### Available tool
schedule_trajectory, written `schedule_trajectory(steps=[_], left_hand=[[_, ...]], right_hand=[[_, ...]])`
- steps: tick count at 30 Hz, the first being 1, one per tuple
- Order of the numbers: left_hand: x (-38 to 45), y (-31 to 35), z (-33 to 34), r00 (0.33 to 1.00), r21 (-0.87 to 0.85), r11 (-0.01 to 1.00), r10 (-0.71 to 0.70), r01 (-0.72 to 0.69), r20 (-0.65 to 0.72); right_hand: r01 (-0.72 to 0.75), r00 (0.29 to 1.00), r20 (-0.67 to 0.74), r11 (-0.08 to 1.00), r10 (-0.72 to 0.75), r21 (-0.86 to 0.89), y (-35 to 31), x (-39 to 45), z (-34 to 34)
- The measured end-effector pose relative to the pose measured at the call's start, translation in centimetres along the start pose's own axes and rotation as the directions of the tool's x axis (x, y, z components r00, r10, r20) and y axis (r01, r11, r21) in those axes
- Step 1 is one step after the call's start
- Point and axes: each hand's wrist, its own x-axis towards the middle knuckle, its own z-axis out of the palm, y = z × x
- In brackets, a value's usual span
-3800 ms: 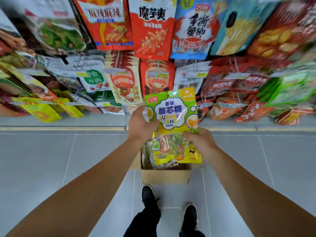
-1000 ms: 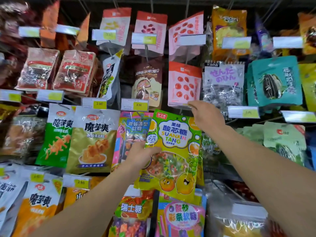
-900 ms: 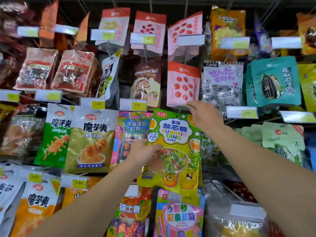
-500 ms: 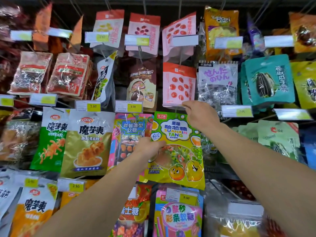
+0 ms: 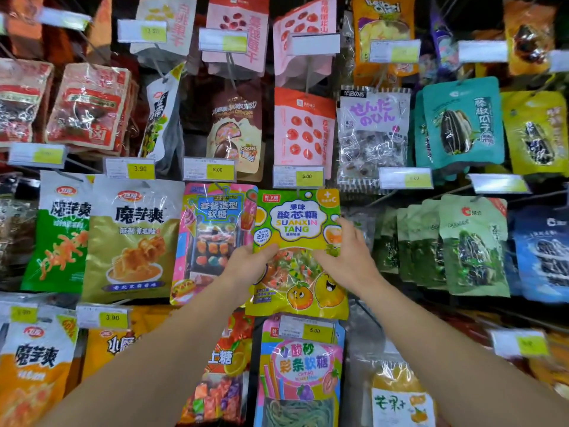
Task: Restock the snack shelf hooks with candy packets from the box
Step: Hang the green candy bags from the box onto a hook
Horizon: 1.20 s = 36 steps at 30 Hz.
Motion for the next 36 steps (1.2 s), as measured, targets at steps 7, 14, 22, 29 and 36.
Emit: schedule_trajectory(steps=[7,14,22,29,36], left_hand=[[-1.3,-1.8,-0.3,0.986,0.525,0.846,0.149,-0.089,-0.072],[-1.8,-3.0,-0.9,0.934,0.701,0.646,0.349,-0.301,0.079],[-0.2,-2.9,-0.8,0.957,0.76,0.594,0.261,-0.264,0.128],[-0.9,-4.3,-2.4,0.954,0.783,0.552,0.232,-0.289,0.189],[-1.7,-4.3,-4.2,0.95,0.76,0.572,0.219,-0.309,0.222]], right_hand=[[-0.084,0.99,0.119,0.992,0.073,0.094,3.1,-3.8,1.7],[-0.045,0.998,0.034,0.998,0.046,-0.047,3.6,-2.7,2.6],[-0.09,0.991,0.077,0.968,0.111,-0.233,3.2,-2.0,3.2],[-0.102,0.976,0.157,0.954,0.15,-0.281,2.6,-3.9,3.5],[-0.094,0.984,0.097,0.902,0.148,-0.42,1.0,-5.3,3.4]])
